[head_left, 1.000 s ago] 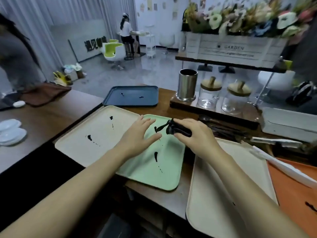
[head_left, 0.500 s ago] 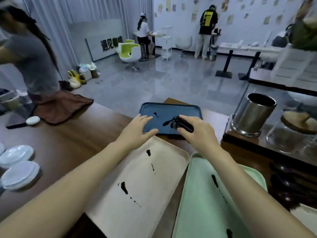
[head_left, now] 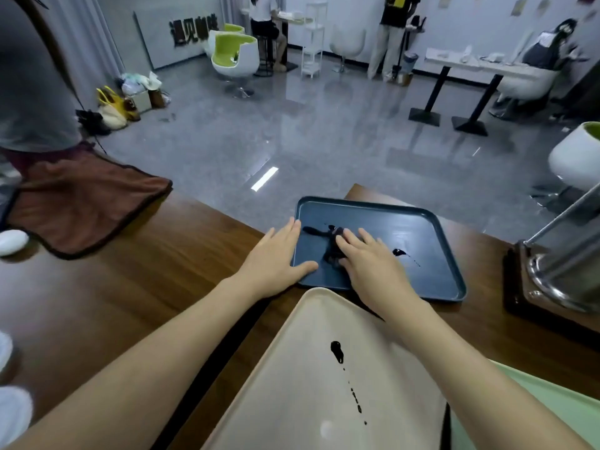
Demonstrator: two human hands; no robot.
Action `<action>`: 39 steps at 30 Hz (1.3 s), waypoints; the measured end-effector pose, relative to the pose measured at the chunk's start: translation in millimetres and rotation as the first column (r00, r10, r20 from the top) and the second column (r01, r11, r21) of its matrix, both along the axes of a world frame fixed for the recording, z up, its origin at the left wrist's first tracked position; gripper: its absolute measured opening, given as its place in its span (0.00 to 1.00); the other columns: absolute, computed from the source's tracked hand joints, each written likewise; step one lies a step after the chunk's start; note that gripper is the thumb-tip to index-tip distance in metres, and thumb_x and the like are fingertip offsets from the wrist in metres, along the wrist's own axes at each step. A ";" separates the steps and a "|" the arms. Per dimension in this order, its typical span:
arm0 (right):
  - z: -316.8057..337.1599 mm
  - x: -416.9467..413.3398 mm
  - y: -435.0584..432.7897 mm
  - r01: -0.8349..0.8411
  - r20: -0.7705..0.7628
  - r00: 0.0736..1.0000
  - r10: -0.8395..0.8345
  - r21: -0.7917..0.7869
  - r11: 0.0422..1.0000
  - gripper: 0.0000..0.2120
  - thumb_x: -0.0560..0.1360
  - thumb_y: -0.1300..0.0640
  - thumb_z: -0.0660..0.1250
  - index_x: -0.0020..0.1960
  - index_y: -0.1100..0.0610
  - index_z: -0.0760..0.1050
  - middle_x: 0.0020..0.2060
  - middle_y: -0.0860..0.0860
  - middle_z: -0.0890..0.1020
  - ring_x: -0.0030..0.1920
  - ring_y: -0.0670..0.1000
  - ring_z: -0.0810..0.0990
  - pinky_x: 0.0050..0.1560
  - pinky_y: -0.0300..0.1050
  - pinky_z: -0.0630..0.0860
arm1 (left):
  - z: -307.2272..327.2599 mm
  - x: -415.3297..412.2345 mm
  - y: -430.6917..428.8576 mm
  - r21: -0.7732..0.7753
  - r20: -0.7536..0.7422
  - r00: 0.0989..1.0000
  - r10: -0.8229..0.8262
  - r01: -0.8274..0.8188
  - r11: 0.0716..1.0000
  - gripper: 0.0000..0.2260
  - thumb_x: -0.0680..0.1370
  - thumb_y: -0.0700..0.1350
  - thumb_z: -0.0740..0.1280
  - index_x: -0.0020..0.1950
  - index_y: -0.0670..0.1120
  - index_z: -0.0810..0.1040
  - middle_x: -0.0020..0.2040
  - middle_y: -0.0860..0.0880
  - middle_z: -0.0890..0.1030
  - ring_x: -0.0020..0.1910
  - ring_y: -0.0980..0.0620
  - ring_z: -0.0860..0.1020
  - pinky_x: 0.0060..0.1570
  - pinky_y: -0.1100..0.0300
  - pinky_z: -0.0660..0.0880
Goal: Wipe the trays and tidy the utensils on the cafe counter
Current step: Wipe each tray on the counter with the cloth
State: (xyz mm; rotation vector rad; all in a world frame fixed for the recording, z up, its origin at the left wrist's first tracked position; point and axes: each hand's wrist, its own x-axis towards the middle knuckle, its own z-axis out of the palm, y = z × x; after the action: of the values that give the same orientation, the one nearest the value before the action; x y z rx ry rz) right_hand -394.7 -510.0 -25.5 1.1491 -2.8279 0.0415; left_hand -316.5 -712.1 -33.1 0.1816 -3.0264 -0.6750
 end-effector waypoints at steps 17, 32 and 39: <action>2.4 -15.9 -12.4 0.062 -0.004 0.998 -0.062 -0.061 0.996 0.21 0.82 0.55 0.61 0.74 0.57 0.66 0.74 0.52 0.69 0.70 0.57 0.70 0.64 0.51 0.71 | -9.7 -2.9 0.4 -0.061 -0.069 0.996 -0.055 0.050 0.997 0.38 0.83 0.63 0.57 0.84 0.47 0.43 0.84 0.51 0.49 0.82 0.57 0.49 0.81 0.53 0.43; -2.6 -9.7 -45.7 0.145 0.079 0.988 -0.135 -0.135 0.980 0.25 0.84 0.55 0.57 0.80 0.56 0.56 0.81 0.53 0.56 0.80 0.55 0.53 0.79 0.53 0.51 | -13.8 -10.9 0.8 -0.088 -0.082 0.994 -0.068 0.061 0.994 0.37 0.83 0.61 0.57 0.84 0.46 0.43 0.84 0.50 0.50 0.82 0.56 0.49 0.81 0.48 0.44; -3.1 16.8 -10.0 -0.048 0.063 0.997 0.052 -0.064 0.997 0.25 0.85 0.53 0.56 0.80 0.55 0.58 0.80 0.50 0.59 0.79 0.53 0.57 0.77 0.52 0.56 | -16.9 -12.9 1.8 -0.088 -0.089 0.994 -0.057 0.049 0.995 0.39 0.82 0.64 0.56 0.84 0.46 0.44 0.84 0.50 0.50 0.82 0.57 0.49 0.81 0.49 0.43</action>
State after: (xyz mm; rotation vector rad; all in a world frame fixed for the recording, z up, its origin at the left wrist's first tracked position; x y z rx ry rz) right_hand -377.9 -520.1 -28.6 1.2267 -2.8309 0.1717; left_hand -329.4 -710.3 -50.0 0.0663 -2.9737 -0.5399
